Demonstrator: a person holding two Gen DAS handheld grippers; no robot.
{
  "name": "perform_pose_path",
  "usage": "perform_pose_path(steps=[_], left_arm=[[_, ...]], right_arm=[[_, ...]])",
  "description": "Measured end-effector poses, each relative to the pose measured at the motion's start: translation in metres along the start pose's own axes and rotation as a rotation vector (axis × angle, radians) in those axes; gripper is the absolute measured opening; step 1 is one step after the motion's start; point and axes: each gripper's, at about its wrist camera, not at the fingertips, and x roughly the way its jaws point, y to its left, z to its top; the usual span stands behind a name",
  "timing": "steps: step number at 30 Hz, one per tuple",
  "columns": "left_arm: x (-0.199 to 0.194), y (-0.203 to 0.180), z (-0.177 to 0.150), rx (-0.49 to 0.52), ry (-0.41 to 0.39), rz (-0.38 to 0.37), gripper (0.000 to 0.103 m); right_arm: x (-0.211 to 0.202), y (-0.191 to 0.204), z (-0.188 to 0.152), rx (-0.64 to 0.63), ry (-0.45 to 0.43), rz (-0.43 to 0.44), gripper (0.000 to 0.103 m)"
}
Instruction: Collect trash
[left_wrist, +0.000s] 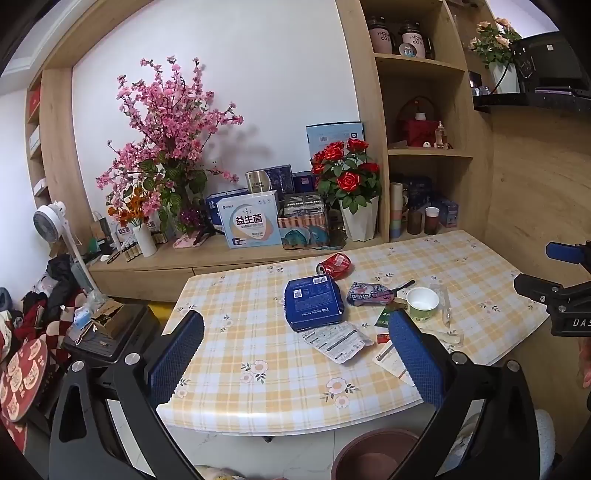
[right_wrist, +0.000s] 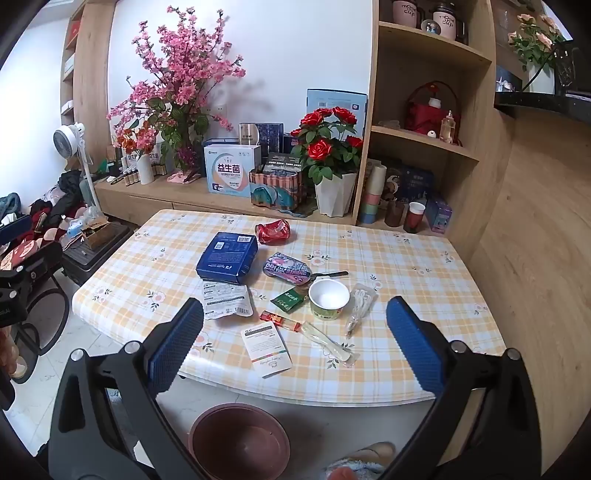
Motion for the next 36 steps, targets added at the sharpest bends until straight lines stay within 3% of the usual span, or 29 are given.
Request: perform_pose_path(steps=[36], left_arm=[[0.0019, 0.0017, -0.0004, 0.007, 0.006, 0.000, 0.098]], right_arm=[[-0.0003, 0.0030, -0.0071, 0.012, 0.003, 0.008, 0.098]])
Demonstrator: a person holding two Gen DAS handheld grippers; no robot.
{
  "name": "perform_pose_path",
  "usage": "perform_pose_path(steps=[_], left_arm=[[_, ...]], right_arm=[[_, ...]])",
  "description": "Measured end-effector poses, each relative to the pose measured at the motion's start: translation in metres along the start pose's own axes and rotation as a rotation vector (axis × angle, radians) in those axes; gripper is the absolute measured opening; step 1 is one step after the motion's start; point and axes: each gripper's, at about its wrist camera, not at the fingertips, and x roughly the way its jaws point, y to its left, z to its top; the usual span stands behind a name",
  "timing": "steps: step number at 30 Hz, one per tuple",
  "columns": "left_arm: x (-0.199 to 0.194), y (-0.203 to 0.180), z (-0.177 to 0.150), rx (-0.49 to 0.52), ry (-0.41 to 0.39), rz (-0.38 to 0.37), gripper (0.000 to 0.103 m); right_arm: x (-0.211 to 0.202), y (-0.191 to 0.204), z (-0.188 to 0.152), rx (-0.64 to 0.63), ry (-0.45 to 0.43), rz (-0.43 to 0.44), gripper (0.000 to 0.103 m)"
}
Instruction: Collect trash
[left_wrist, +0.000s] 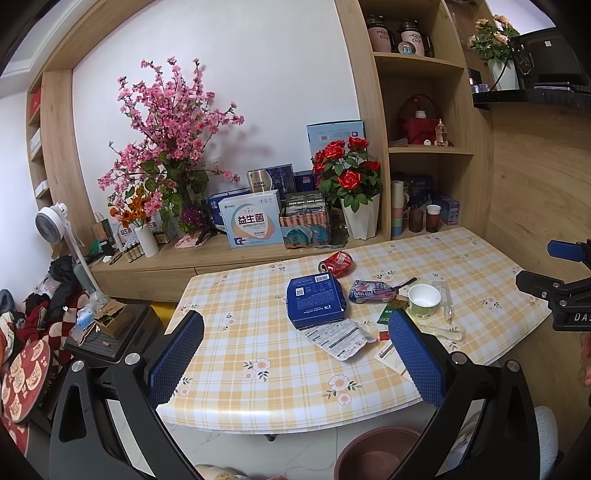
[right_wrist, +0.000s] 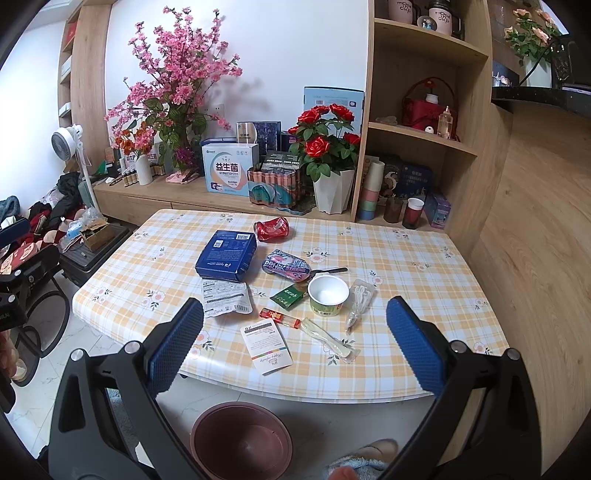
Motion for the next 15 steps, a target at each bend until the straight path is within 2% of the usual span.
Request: perform_pose_path(steps=[15], left_arm=[[-0.0015, -0.0031, 0.0004, 0.005, -0.001, 0.002, 0.098]], right_arm=[[-0.0003, 0.0017, -0.0014, 0.001, 0.000, -0.001, 0.098]])
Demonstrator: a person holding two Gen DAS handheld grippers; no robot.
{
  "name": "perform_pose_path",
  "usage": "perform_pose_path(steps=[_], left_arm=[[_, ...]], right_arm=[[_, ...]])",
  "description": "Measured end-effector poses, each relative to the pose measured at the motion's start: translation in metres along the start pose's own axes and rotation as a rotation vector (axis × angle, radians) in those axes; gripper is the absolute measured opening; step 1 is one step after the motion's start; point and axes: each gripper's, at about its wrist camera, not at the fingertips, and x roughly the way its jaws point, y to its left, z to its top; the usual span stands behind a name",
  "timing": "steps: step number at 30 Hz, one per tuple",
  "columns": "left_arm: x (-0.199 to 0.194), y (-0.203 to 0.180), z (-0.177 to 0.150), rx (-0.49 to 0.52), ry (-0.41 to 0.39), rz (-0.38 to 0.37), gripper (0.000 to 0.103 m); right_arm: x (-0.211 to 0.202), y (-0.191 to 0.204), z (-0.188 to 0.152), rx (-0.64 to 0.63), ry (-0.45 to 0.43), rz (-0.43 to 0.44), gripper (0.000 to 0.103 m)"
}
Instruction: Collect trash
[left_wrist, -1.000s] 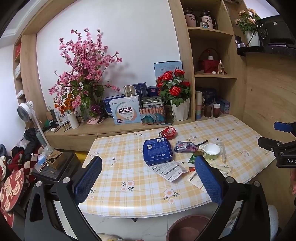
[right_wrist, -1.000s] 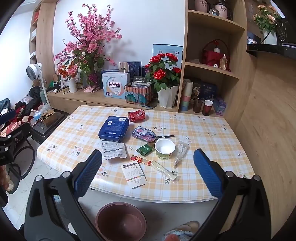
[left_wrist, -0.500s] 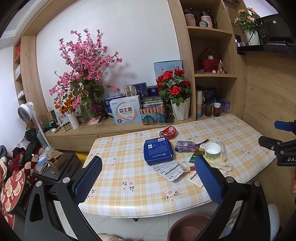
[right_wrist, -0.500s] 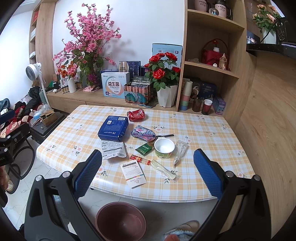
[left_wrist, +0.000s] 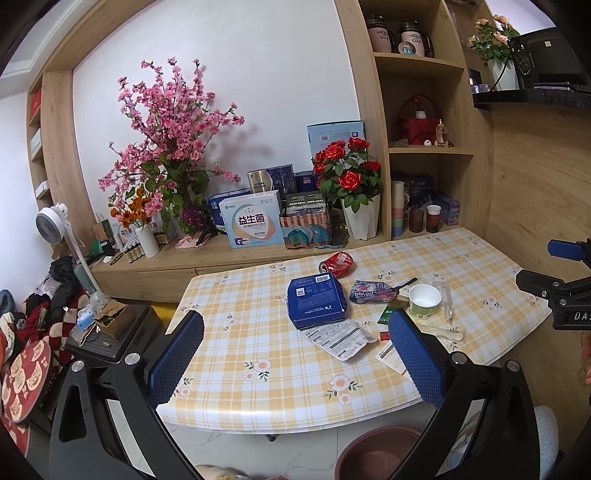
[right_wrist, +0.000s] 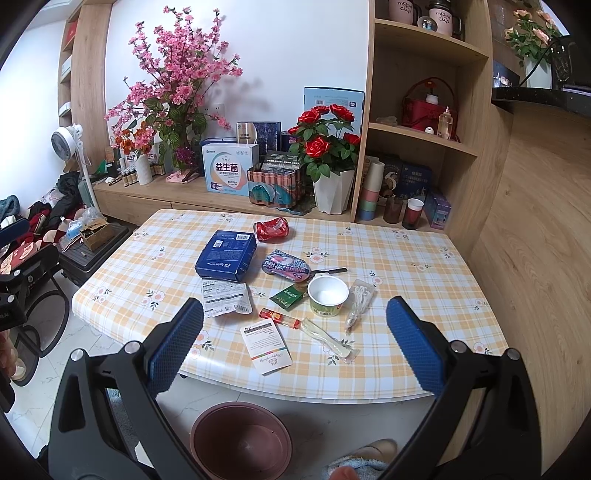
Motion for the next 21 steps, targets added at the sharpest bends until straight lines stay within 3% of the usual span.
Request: perform_pose_path(steps=[21], left_arm=[[-0.004, 0.005, 0.000, -0.001, 0.002, 0.002, 0.098]], right_arm=[[0.004, 0.002, -0.003, -0.003, 0.006, 0.002, 0.098]])
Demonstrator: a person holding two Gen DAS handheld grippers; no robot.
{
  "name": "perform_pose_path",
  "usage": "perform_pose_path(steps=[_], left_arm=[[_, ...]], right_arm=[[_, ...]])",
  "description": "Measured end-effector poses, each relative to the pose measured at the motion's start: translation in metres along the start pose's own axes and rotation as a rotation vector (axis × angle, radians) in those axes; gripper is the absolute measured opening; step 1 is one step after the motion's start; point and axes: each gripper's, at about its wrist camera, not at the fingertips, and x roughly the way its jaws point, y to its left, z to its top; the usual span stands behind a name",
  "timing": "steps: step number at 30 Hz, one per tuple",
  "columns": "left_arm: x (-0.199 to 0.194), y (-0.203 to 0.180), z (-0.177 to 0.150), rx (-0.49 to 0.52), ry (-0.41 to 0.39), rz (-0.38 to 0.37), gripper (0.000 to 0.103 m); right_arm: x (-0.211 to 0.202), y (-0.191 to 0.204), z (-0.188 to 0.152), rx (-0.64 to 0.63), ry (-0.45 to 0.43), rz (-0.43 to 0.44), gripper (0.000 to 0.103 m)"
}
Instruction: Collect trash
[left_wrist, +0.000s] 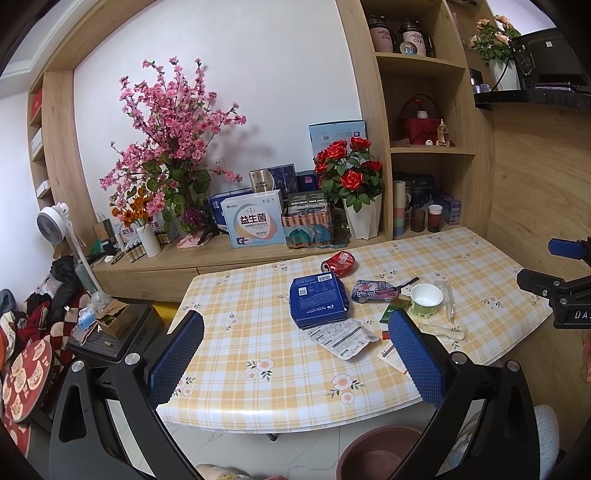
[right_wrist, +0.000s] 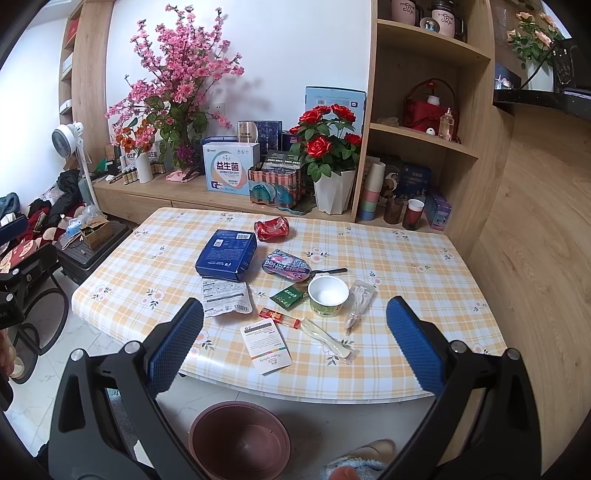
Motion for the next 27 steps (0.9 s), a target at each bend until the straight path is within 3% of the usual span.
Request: perform_pose_path(steps=[12, 27], left_arm=[[-0.001, 0.018, -0.010, -0.010, 0.013, -0.009, 0.098], [0.035, 0.018, -0.030, -0.060, 0.081, -0.073, 0.098]], right_arm=[[0.001, 0.003, -0.003, -0.003, 0.003, -0.001, 0.098], [0.033, -0.003, -0.026, 0.025, 0.047, -0.004, 0.098]])
